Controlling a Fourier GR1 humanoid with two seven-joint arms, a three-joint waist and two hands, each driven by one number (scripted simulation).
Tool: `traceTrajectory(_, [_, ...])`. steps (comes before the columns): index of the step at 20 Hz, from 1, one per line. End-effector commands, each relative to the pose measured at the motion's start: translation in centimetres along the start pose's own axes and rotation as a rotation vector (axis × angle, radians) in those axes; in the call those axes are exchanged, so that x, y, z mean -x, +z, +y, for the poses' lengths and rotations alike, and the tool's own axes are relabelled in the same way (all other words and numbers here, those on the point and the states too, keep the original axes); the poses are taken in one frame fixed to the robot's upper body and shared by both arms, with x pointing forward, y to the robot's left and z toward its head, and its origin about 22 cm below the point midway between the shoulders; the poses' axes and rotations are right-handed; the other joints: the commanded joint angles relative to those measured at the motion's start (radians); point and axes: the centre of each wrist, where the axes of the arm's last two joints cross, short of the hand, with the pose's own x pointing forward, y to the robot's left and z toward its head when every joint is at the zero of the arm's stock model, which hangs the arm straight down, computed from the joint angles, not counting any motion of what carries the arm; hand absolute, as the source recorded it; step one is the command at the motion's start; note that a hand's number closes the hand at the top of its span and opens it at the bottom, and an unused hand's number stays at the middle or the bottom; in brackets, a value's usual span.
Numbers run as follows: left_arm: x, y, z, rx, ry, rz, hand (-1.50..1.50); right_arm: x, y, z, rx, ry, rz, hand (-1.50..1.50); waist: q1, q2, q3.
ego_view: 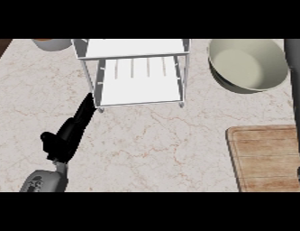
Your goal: Pick the can from the cutting board and place it in the tiered basket
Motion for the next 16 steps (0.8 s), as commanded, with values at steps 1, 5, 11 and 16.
traceTrajectory(1, [-0.9,-0.5,-0.2,0.016,0.015,-0.003,0.0,-5.0,-2.2,2.8,-0.03,-0.019,0.032,1.5,0.005,0.002,0.0])
traceTrajectory(5, [-1.8,-1.7,-2.1,0.026,0.022,-0.03,0.0,-5.7,-4.6,3.4,-0.054,-0.013,0.027,1.5,0.011,0.007,0.0])
traceTrajectory(11, [-0.3,-1.0,-0.1,0.014,0.005,-0.019,0.0,-6.4,-6.6,7.1,-0.116,0.001,0.02,1.5,0.01,0.009,0.0])
traceTrajectory(16, [-1.0,-1.1,-0.8,0.036,0.006,-0.015,0.0,-8.7,-7.0,12.4,-0.146,0.006,0.022,1.5,0.027,0.012,0.0])
